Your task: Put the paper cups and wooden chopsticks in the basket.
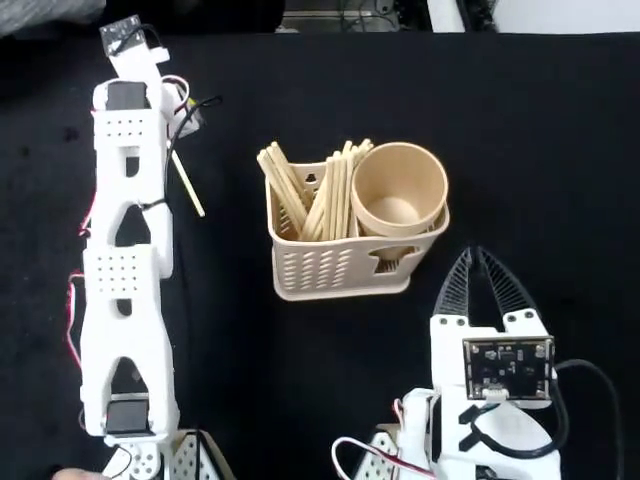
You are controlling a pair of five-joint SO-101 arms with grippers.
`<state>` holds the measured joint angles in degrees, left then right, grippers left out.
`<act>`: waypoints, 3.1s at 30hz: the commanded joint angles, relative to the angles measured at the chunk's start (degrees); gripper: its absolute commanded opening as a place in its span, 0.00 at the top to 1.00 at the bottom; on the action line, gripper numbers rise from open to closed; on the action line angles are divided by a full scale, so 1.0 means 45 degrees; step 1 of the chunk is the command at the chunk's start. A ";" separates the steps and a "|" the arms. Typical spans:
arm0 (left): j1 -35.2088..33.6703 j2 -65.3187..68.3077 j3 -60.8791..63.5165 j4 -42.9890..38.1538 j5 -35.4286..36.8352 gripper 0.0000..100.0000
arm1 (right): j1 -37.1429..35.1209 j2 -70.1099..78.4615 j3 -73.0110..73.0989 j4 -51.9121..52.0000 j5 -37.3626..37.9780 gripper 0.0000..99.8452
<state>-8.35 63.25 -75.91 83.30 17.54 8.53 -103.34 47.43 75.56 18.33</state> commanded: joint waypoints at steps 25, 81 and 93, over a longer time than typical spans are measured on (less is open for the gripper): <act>-0.0303 0.2657 -0.2022 0.1348 0.1954 0.81 | 0.0078 -0.0010 0.0068 0.0000 0.0098 0.97; 0.1182 -0.7346 1.2220 0.3790 -0.3907 0.80 | 0.0078 -0.0010 0.0049 0.0020 0.0117 0.97; 0.0733 -0.7932 1.1282 -0.0059 -0.3829 0.81 | 0.0078 -0.0010 0.0049 0.0020 0.0117 0.97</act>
<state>-4.40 30.73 -25.45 90.07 0.48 8.53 -103.34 47.78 75.56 18.33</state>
